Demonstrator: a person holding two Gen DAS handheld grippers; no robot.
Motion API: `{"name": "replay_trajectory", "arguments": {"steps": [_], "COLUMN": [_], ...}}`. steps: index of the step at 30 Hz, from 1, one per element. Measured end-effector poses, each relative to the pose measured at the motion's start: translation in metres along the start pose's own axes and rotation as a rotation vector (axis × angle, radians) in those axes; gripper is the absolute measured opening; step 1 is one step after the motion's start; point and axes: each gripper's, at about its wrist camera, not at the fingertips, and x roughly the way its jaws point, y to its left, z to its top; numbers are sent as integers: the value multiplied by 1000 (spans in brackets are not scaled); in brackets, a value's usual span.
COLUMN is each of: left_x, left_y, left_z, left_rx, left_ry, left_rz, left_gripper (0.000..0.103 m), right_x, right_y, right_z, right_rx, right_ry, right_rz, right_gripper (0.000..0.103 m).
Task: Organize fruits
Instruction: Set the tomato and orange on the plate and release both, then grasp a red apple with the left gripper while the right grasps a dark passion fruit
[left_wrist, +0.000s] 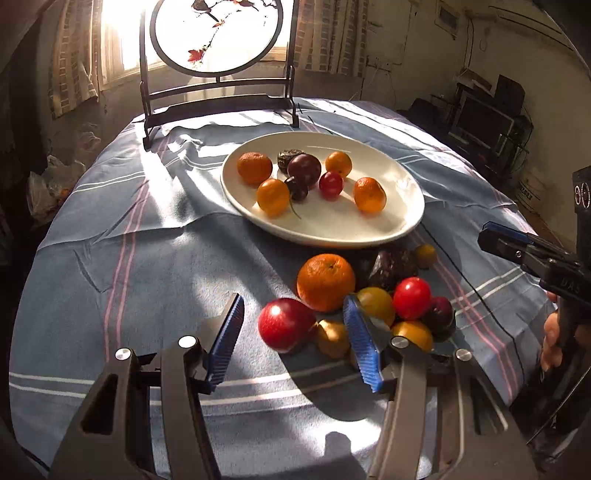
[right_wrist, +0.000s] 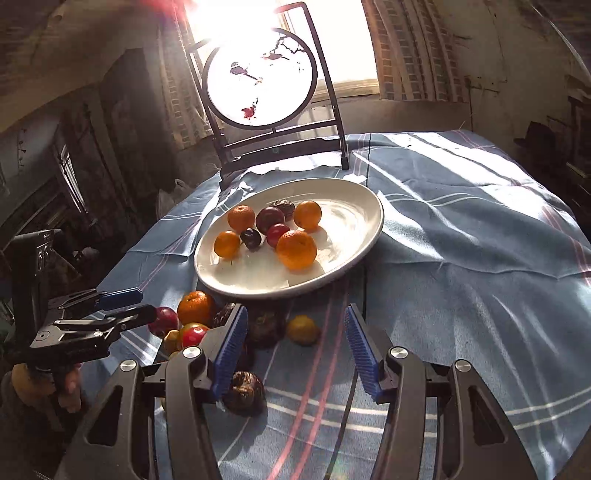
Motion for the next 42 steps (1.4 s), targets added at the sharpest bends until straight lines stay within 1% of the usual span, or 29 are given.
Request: {"name": "replay_trajectory", "arguments": {"steps": [3, 5, 8, 13, 17, 18, 19, 20, 23, 26, 31, 34, 35, 37, 38, 42], "left_x": [5, 11, 17, 33, 42, 44, 44, 42, 27, 15, -4, -7, -7, -7, -7, -9], "left_y": [6, 8, 5, 11, 18, 20, 21, 20, 12, 12, 14, 14, 14, 14, 14, 8], "left_z": [-17, -20, -14, -3, 1, 1, 0, 0, -6, -13, -24, -26, -27, -27, -28, -31], "left_rx": [11, 12, 16, -42, -93, -104, -108, -106, -73, -99, -122, -119, -123, -133, -135, -110], "left_ry": [32, 47, 35, 46, 77, 88, 86, 76, 11, -5, -24, -27, -28, -27, -29, -34], "left_rz": [29, 38, 45, 8, -42, -56, -67, -59, -22, -42, -58, -48, -49, -56, -58, -52], "left_gripper": [54, 50, 48, 48, 47, 42, 37, 36, 36, 36, 36, 37, 37, 37, 37, 37], "right_x": [-5, -3, -1, -3, -3, -2, -1, 0, 0, 0, 11, 24, 29, 38, 40, 23], "right_y": [-7, -11, -10, 0, 9, 12, 15, 19, 33, 47, 56, 57, 57, 57, 57, 49], "right_z": [-19, -26, -32, -35, -37, -38, -39, -41, -46, -51, -55, -51, -50, -48, -50, -52], "right_rx": [21, 37, 47, 19, -14, -24, -35, -49, -100, -159, -217, -220, -218, -209, -204, -170], "right_ry": [-2, 9, 22, 33, 49, 55, 61, 68, 78, 87, 129, 158, 169, 194, 201, 139], "right_rz": [-11, -8, -7, 8, 23, 28, 36, 44, 61, 66, 11, -10, -17, -13, -10, -11], "right_gripper": [55, 55, 55, 55, 55, 55, 55, 55, 55, 55, 55, 55, 52, 35, 34, 34]}}
